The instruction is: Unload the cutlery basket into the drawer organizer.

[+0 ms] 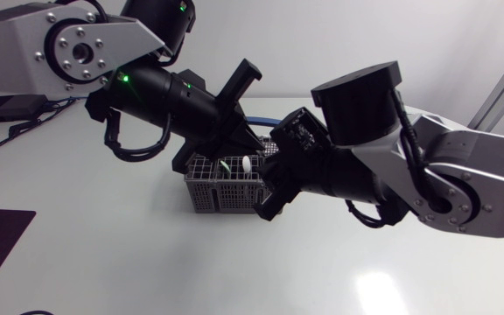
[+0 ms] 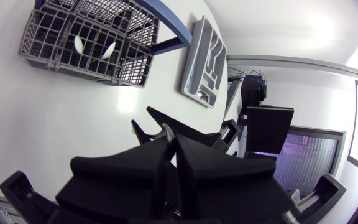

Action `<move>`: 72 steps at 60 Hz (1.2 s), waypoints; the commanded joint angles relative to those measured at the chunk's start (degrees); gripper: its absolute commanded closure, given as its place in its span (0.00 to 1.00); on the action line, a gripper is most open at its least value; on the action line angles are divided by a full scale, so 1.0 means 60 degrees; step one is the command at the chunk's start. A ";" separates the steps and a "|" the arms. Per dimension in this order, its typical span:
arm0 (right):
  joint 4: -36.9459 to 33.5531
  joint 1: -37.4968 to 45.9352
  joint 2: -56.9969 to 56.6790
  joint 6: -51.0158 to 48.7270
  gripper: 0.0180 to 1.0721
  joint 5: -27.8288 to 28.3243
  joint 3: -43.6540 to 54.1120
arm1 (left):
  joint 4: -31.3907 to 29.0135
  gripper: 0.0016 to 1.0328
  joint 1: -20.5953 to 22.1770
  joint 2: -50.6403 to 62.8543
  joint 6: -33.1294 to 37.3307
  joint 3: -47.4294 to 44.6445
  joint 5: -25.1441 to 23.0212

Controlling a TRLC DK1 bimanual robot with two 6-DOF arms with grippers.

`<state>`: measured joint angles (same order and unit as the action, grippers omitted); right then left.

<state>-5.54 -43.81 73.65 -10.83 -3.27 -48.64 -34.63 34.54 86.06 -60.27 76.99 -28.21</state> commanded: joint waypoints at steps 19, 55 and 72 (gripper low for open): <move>0.0323 -0.0095 0.0235 -0.0480 0.94 0.0032 0.0343 | -0.0087 0.95 -0.0074 0.0027 -0.0355 0.0073 -0.0265; 0.0191 -0.0081 0.0265 -0.0524 0.94 0.0310 0.0461 | -0.0029 0.18 -0.0162 0.0012 -0.0604 0.0513 -0.1437; -0.0043 0.0359 -0.0014 -0.0524 0.94 0.0413 0.0549 | -0.0659 0.08 -0.0425 -0.0208 -0.0355 0.0762 -0.1026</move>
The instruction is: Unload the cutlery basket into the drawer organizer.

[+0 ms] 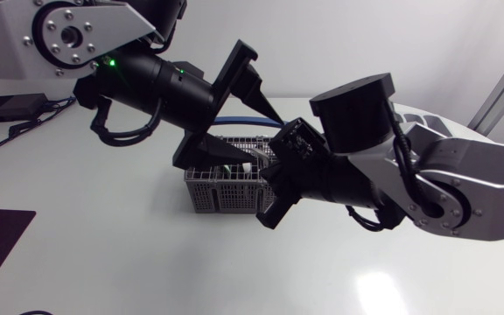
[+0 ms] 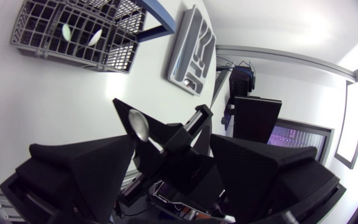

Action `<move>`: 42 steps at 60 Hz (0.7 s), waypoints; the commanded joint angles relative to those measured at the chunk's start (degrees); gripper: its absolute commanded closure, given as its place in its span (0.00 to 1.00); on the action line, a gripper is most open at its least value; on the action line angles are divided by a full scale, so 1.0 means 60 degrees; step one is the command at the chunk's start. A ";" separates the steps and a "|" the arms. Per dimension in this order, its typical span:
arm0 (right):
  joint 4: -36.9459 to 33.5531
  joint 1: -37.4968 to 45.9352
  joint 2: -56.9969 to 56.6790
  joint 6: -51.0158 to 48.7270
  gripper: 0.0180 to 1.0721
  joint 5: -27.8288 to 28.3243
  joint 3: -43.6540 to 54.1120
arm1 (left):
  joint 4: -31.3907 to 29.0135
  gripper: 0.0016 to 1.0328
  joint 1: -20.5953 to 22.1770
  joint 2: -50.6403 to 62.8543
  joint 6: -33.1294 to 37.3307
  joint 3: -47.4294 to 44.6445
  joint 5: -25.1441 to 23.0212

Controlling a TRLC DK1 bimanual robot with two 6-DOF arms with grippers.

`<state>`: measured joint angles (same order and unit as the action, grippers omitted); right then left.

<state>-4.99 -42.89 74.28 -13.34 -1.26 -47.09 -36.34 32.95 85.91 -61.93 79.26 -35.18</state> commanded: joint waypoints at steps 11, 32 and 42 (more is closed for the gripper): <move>-0.0296 0.0660 -0.0486 -0.0134 0.94 0.0356 0.0436 | -0.1356 0.08 -0.0247 -0.0197 0.0625 0.0573 0.1044; -0.1306 0.1802 -0.1306 -0.1262 0.94 0.1074 0.0759 | -0.1766 0.06 -0.0584 -0.0065 0.1225 0.0456 0.1849; -0.2097 0.2886 -0.1672 -0.2420 0.94 0.1894 0.0788 | -0.1707 0.06 -0.0599 0.0169 0.1533 0.0486 0.2421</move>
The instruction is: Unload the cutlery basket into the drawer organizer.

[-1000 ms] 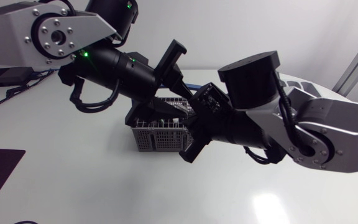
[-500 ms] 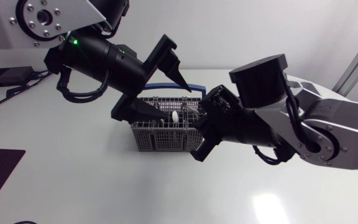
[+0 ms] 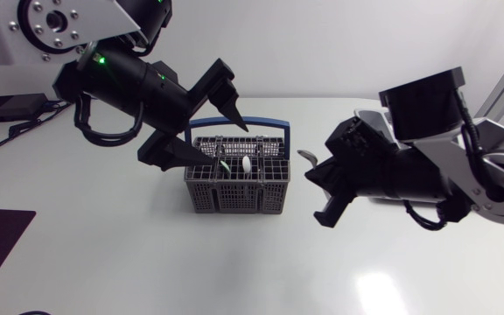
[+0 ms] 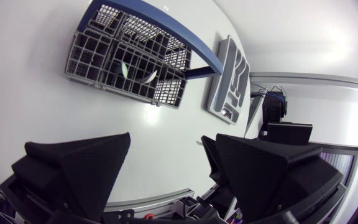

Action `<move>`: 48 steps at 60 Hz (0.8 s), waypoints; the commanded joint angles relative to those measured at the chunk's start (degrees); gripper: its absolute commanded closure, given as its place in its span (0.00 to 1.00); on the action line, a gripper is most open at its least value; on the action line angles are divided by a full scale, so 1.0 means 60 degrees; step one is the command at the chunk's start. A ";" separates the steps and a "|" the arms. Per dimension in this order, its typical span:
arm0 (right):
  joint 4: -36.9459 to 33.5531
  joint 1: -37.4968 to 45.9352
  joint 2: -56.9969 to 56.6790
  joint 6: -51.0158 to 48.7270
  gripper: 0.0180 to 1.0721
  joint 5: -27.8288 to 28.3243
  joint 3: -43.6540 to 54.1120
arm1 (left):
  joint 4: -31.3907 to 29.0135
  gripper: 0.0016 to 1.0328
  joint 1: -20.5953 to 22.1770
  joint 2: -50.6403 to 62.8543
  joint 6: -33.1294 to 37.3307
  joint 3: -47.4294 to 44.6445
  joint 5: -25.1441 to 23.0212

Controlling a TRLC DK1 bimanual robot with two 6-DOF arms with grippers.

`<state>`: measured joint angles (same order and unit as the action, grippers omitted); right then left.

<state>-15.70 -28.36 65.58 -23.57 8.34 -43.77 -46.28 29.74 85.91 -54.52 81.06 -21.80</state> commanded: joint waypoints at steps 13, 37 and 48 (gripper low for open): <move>-0.1264 0.1812 -0.0383 -0.2282 0.95 0.1115 0.0176 | 0.0009 0.05 -0.0078 0.0550 0.0811 0.0231 0.0558; -0.3418 0.5239 0.1052 -0.6398 0.95 0.2463 -0.1026 | 0.0111 0.05 0.0068 0.0946 0.1235 0.0245 0.1598; -0.3696 0.6177 0.1814 -0.7512 0.95 0.2477 -0.1406 | -0.0021 0.05 -0.0049 0.0946 0.1397 0.0260 0.1773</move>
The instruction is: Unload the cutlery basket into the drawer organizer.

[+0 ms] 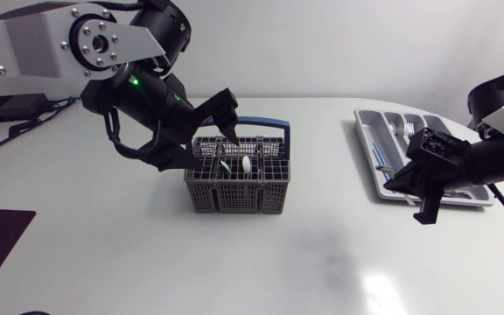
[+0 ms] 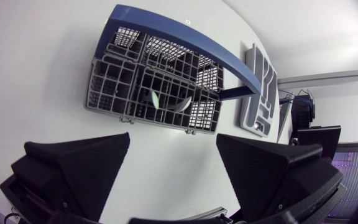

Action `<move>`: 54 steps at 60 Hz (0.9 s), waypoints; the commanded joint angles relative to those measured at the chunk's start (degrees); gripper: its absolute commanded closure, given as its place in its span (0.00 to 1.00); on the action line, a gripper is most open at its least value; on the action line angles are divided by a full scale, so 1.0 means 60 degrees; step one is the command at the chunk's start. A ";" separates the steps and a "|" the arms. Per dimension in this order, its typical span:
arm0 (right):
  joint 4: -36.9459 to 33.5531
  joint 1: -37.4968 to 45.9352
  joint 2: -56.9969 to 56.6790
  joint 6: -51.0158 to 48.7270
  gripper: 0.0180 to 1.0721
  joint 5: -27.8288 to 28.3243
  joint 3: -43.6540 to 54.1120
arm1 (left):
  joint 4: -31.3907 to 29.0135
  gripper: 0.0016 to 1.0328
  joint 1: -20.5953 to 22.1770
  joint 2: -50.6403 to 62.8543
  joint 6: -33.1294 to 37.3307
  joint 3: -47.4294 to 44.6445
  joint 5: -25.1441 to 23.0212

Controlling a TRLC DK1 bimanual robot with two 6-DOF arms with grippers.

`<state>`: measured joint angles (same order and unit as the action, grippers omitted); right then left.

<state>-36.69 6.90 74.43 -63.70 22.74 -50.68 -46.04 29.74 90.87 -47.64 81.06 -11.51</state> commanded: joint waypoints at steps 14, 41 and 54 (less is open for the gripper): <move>-0.0507 0.1312 0.1130 -0.2654 0.95 -0.0187 -0.0504 | -0.0808 0.05 0.0010 -0.0233 0.0996 0.0319 0.0790; -0.0521 0.3231 0.3708 -0.5350 0.94 -0.1315 -0.2409 | -0.1731 0.05 0.0815 -0.1009 0.1699 0.0626 0.2577; -0.0243 0.3758 0.5158 -0.6038 0.95 -0.2003 -0.3610 | -0.1950 0.06 0.1577 -0.1126 0.1743 0.0597 0.3646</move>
<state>-38.57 28.64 102.19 -96.86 11.46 -69.82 -56.73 37.91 85.41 -38.41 83.33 8.82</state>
